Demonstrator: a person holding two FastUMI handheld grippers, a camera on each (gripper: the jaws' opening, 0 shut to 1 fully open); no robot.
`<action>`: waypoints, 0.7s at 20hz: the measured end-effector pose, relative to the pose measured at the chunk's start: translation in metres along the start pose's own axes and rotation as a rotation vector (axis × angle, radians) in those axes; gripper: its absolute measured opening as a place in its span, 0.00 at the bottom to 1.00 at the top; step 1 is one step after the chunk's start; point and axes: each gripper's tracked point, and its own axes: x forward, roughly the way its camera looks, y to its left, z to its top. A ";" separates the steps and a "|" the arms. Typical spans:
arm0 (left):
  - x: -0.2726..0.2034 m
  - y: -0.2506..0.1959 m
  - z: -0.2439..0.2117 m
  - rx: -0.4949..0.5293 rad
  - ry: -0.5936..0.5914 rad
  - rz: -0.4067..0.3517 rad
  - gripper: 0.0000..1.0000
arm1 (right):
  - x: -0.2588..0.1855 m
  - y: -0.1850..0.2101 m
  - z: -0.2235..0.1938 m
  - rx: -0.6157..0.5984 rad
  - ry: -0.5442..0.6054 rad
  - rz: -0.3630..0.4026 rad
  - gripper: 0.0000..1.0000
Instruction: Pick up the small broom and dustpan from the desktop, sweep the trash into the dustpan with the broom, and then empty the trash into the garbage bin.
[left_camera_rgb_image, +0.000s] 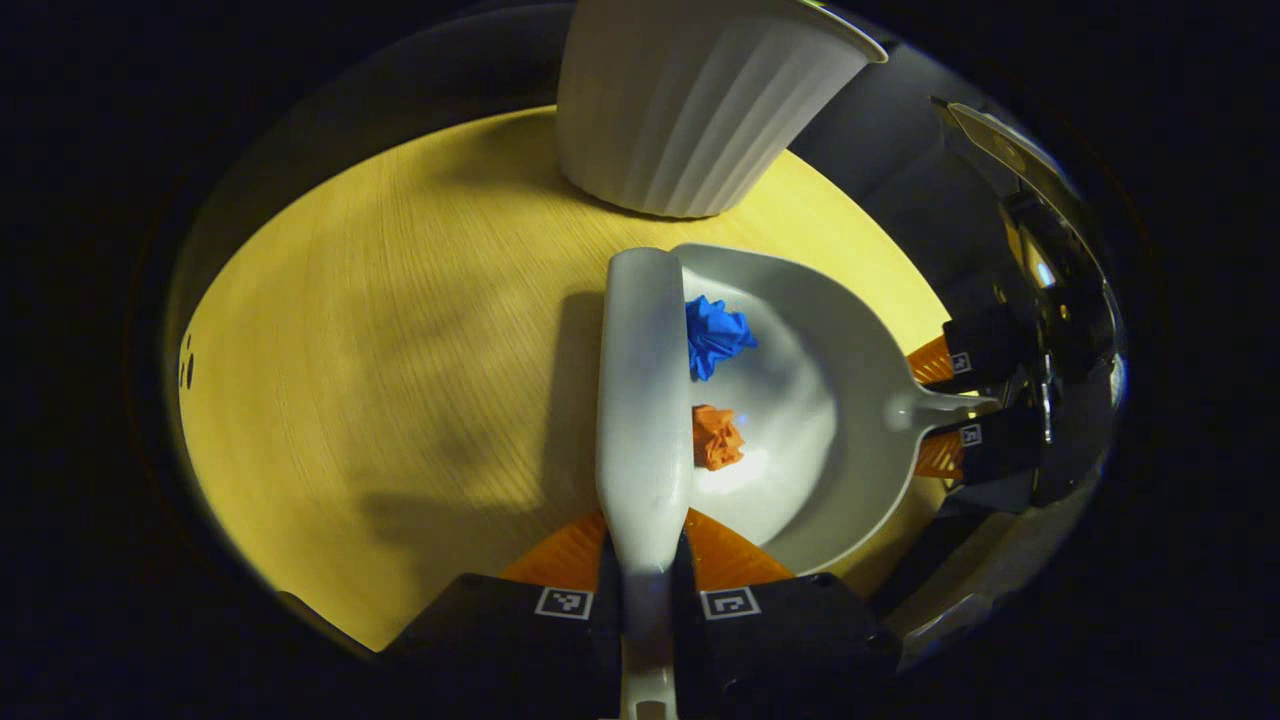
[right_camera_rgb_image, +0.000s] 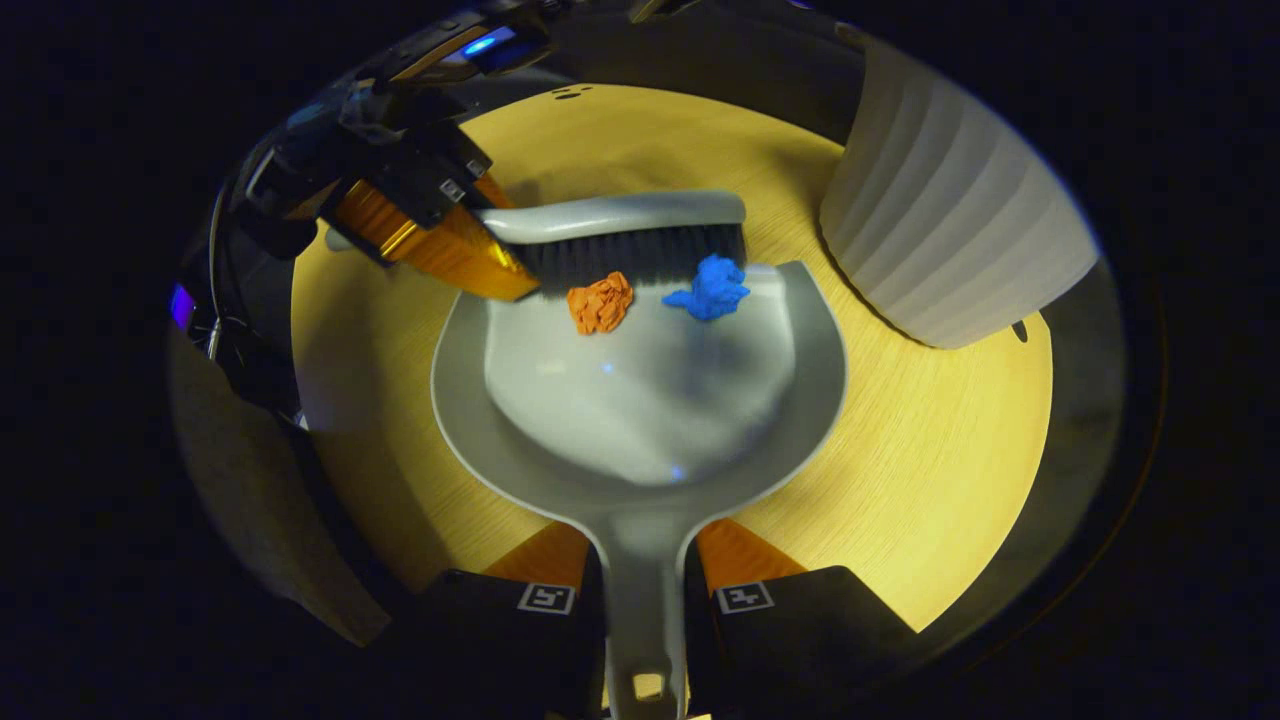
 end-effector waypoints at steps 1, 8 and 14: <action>-0.004 -0.002 0.001 -0.004 -0.009 0.003 0.25 | 0.001 -0.001 0.001 0.016 -0.016 -0.014 0.36; -0.037 0.013 0.009 -0.046 -0.172 0.112 0.25 | 0.000 -0.003 0.003 0.159 -0.087 -0.115 0.36; -0.026 0.056 -0.010 -0.099 -0.236 0.181 0.25 | -0.021 0.009 0.011 0.327 -0.139 -0.238 0.36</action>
